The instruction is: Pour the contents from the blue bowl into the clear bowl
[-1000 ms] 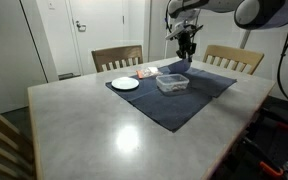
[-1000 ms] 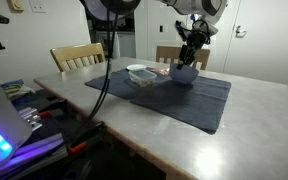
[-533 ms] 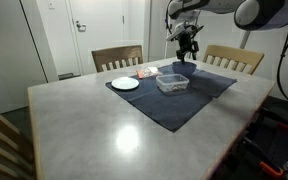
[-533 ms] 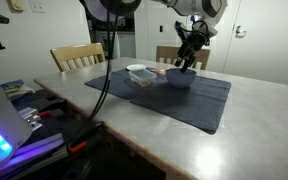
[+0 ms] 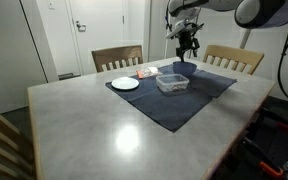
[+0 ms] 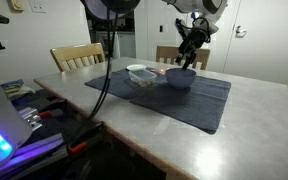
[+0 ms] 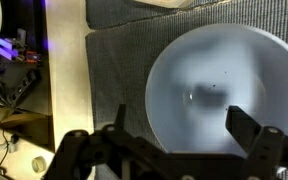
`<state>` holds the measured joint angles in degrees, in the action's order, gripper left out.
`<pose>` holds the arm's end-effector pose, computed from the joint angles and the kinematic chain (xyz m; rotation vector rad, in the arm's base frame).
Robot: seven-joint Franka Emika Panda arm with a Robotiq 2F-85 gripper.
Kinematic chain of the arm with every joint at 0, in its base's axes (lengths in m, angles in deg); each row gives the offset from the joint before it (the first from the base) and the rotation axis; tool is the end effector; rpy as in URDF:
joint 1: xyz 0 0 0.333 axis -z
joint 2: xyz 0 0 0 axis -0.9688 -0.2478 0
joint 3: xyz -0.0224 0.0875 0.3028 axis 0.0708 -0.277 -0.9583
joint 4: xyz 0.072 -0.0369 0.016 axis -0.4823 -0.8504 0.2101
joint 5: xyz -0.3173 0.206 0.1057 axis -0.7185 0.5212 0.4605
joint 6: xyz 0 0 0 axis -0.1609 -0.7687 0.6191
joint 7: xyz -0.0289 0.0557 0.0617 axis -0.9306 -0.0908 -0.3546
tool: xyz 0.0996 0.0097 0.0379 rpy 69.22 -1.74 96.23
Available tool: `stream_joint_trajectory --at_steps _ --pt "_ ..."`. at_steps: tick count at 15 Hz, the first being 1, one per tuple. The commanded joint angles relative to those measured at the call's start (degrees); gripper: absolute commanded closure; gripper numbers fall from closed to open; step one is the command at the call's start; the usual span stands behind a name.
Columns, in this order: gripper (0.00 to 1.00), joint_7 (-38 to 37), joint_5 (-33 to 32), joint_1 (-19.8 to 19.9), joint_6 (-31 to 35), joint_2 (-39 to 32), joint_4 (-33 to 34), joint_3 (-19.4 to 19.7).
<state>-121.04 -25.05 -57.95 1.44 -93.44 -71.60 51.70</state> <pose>0.6947 -0.2309 0.2157 1.9109 -2.0303 -0.7629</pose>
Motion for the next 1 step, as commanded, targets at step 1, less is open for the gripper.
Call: stream_joint_trajectory --at_steps 1 --pt "0.00 0.5 -0.1 0.2 0.4 2.1 -1.1 -0.2"
